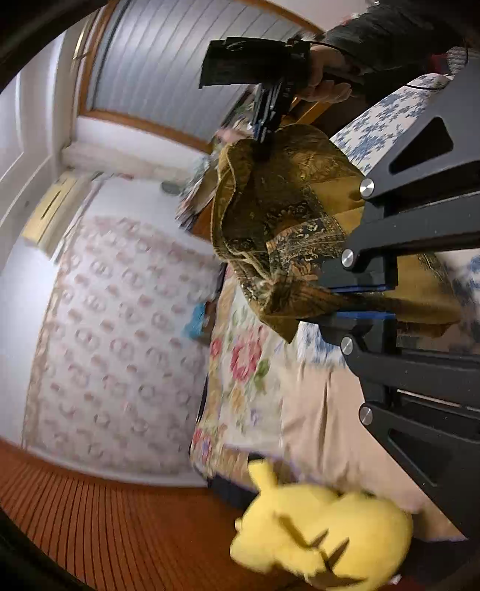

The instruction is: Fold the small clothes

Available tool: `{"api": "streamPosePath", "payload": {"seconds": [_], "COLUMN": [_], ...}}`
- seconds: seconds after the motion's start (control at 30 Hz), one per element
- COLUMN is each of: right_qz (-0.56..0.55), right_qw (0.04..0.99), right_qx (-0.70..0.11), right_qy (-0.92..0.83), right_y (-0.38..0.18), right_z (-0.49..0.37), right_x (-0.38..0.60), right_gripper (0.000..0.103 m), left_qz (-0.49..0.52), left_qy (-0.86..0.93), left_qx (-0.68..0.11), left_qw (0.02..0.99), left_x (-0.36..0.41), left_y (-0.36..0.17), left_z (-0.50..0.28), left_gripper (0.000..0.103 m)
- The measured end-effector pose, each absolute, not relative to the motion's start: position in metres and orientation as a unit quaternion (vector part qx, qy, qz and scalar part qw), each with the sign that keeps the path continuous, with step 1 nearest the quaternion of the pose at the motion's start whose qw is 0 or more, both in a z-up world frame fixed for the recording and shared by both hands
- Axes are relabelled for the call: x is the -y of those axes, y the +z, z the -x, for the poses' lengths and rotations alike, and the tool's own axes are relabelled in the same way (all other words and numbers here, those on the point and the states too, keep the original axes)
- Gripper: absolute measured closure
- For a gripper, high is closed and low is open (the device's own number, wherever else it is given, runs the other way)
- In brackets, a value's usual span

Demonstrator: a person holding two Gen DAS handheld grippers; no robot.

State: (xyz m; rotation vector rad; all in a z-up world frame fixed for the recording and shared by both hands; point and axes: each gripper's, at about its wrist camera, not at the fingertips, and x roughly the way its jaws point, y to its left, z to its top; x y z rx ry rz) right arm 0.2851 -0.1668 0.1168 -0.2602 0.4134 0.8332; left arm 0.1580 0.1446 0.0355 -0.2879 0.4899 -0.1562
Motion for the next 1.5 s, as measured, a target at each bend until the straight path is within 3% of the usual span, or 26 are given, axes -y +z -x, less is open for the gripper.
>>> {"api": "streamPosePath", "payload": {"seconds": [0.33,0.7,0.93,1.13,1.27,1.5], "right_qz": [0.254,0.326,0.297,0.241,0.236,0.211], "right_qw": [0.832,0.791,0.799,0.836,0.847,0.833], "right_qx": [-0.195,-0.210,-0.236,-0.234,-0.218,-0.266], "right_qy": [0.453,0.474,0.467,0.434,0.423,0.437], "right_y": [0.129,0.109,0.096,0.097,0.092,0.048], "right_z": [-0.325,-0.361,-0.397,-0.412,-0.400,-0.398], "right_x": [0.045,-0.069,-0.115,-0.117,-0.101,-0.070], "right_gripper": [0.091,0.091,0.089,0.072,0.072,0.072], "left_qz": [0.194,0.221,0.217,0.199,0.193,0.169], "left_qy": [0.021,0.056,0.057,0.073,0.086,0.092], "left_qx": [-0.259,-0.303,-0.318,-0.318,-0.316,-0.313], "left_qw": [0.946,0.925,0.921,0.924,0.925,0.930], "left_x": [-0.229,-0.256,-0.259,-0.254,-0.254,-0.252], "left_y": [-0.015,-0.072,-0.085,-0.084,-0.081,-0.072], "left_z": [-0.124,-0.116,-0.108,-0.106,-0.102,-0.102], "left_gripper": [0.095,0.095,0.095,0.095,0.095,0.095]}}
